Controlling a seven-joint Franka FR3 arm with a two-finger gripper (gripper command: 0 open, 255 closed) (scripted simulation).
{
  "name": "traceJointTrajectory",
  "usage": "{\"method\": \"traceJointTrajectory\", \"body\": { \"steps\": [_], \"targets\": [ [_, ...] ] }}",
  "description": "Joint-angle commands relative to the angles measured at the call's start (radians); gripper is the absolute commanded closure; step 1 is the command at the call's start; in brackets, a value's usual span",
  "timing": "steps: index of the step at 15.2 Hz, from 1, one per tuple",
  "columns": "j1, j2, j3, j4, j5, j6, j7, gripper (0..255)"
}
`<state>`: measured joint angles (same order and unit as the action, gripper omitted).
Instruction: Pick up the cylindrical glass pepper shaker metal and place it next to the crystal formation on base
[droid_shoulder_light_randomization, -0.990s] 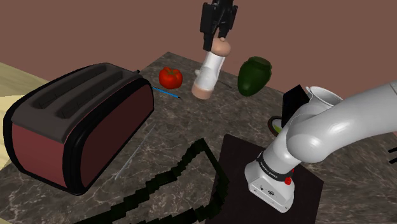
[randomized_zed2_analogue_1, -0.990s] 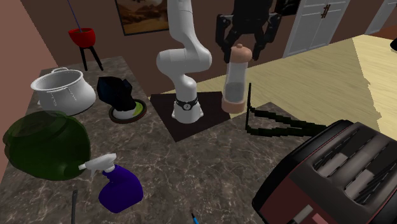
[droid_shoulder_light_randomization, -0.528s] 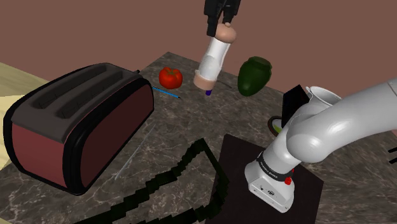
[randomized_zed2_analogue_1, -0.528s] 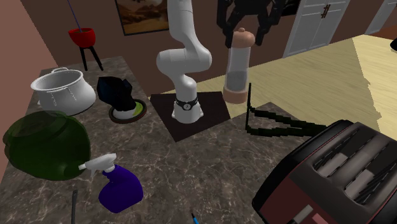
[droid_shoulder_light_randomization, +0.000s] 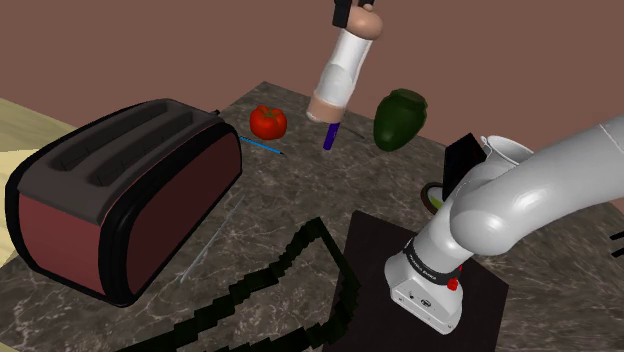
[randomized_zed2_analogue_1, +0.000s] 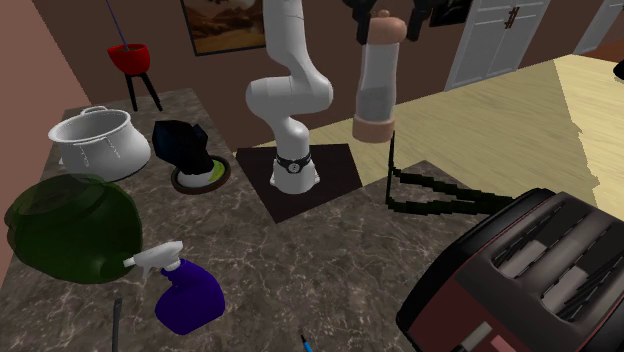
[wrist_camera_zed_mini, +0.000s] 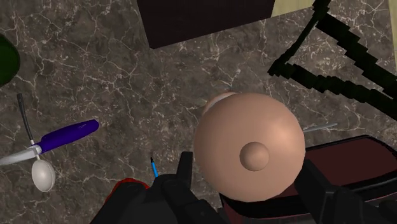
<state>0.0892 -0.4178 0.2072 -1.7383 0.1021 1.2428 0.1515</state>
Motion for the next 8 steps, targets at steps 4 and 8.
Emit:
{"method": "traceJointTrajectory", "body": {
  "steps": [4,8],
  "targets": [
    [-0.019,-0.072,-0.075,-0.052,-0.031,-0.025,-0.098,255],
    [-0.038,-0.132,-0.152,-0.102,-0.074,-0.039,-0.198,255]
  ]
}}
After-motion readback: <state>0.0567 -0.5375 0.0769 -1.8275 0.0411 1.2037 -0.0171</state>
